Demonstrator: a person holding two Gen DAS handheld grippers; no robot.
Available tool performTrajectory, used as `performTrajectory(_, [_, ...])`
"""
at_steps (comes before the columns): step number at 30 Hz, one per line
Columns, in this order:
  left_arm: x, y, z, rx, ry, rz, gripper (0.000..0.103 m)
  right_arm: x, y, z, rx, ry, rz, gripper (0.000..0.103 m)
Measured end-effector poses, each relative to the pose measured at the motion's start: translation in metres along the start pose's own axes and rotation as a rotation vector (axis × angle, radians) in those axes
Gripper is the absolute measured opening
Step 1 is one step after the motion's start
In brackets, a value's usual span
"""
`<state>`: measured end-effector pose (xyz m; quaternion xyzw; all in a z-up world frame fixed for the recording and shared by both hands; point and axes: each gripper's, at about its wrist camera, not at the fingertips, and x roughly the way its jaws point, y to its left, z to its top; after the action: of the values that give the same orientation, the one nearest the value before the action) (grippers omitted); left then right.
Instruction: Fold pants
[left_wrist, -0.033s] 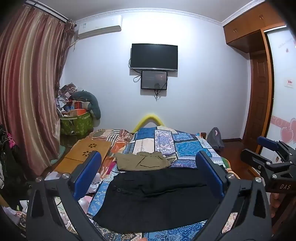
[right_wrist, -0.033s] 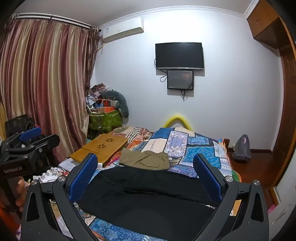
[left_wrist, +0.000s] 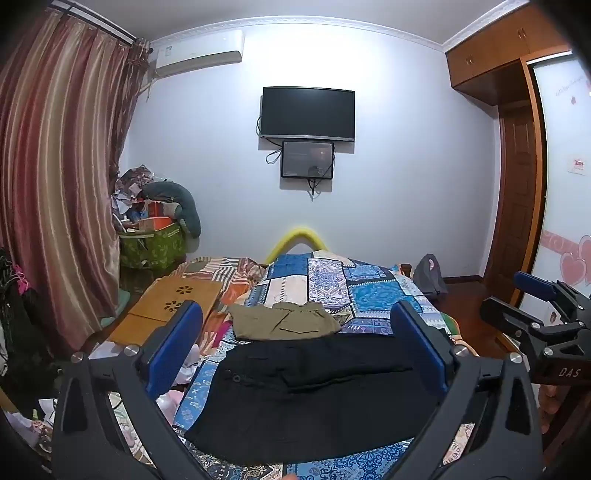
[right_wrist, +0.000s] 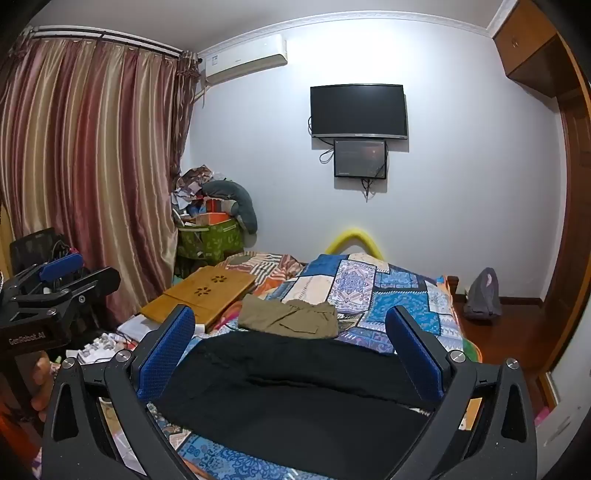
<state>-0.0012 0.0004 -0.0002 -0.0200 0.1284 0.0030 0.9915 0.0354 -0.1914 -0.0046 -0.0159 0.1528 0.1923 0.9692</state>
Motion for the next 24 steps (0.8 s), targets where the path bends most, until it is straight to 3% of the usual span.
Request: performTrajectory(24, [0.010,0.003,0.001,0.021,0.029,-0.014,0.103,0.002,-0.006,0.004,0.007,-0.009,-0.016,0.103])
